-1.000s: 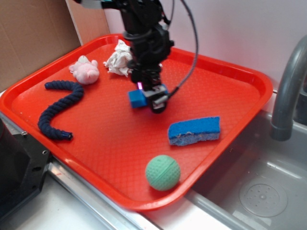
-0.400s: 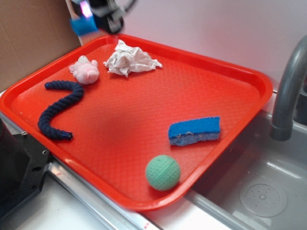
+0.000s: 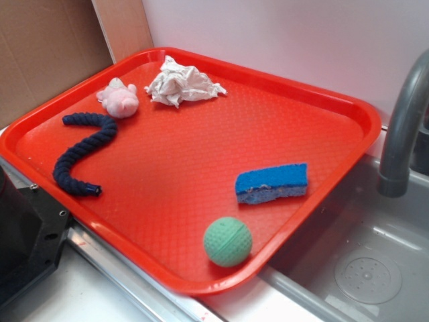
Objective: Grab the blue block.
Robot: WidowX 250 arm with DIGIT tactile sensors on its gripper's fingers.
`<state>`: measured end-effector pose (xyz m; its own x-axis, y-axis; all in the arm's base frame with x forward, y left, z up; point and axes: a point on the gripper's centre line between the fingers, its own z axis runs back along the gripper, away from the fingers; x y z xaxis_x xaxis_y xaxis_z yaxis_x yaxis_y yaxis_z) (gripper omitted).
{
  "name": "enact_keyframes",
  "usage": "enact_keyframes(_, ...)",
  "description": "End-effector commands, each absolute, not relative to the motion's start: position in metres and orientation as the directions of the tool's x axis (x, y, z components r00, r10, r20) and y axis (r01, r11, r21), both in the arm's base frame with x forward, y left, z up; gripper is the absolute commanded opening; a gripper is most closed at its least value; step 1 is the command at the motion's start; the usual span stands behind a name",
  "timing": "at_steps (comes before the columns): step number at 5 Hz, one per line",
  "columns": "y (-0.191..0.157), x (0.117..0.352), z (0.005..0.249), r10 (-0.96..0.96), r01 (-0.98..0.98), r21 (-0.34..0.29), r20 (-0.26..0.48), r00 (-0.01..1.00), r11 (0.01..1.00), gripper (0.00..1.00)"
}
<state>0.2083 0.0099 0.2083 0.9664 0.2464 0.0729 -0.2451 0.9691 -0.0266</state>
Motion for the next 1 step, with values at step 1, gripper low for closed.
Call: enact_keyframes(1, 0.0189, 0.2112, 0.1972, 0.312, -0.304, -0.073, 0.149, 0.938, 0.950, 0.00)
